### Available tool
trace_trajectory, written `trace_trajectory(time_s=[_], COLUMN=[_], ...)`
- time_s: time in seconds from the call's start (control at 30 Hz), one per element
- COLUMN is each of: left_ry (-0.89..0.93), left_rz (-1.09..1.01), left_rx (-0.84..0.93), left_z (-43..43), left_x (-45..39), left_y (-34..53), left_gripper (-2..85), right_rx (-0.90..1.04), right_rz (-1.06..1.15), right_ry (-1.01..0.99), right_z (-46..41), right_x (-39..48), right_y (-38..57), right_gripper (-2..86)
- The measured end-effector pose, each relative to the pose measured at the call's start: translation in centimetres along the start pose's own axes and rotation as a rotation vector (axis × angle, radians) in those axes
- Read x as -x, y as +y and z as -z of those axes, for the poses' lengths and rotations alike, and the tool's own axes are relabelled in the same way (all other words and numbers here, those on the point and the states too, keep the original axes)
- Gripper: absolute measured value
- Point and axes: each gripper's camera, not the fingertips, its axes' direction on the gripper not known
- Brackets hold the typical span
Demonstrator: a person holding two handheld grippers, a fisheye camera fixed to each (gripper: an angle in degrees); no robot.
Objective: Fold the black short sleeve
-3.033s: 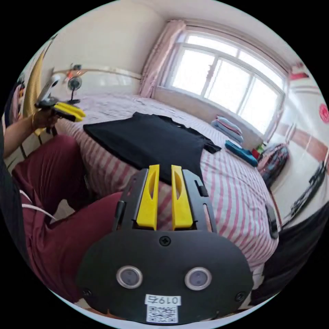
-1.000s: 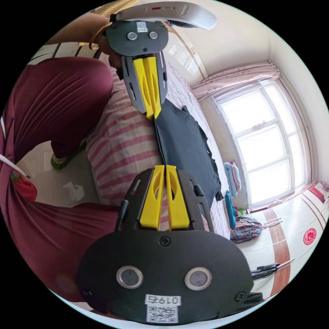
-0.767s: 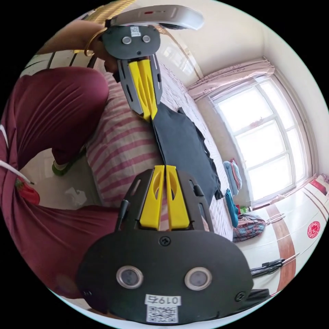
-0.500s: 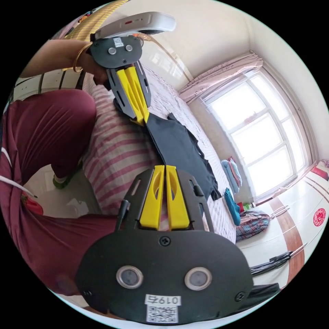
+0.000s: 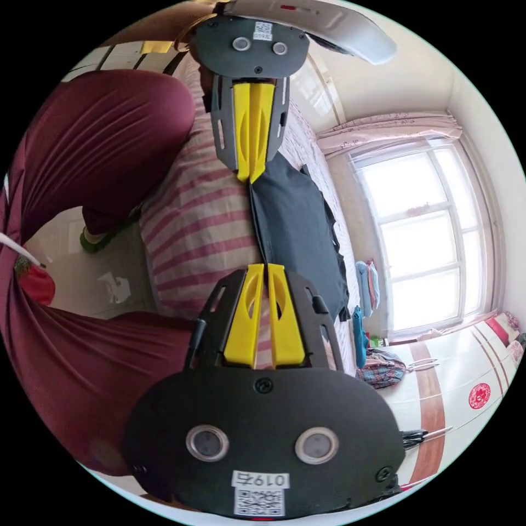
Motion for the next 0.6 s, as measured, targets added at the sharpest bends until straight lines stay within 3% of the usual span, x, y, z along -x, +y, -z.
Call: trace_trajectory(time_s=[0.27, 0.6], left_ry=[-0.068, -0.018], left_rz=[0.077, 0.148], left_rx=[0.003, 0.012], left_z=[-0.9, -4.5], left_x=[3.0, 7.9], left_y=[4.6, 7.6], left_gripper=[1.0, 1.0], right_rx=[0.078, 0.107], right_rz=[0.030, 0.011], right_ry=[0.149, 0.106], right_z=[0.8, 1.6], right_x=[0.3, -1.7], right_y=[2.6, 3.1], right_gripper=[7.4, 0.1])
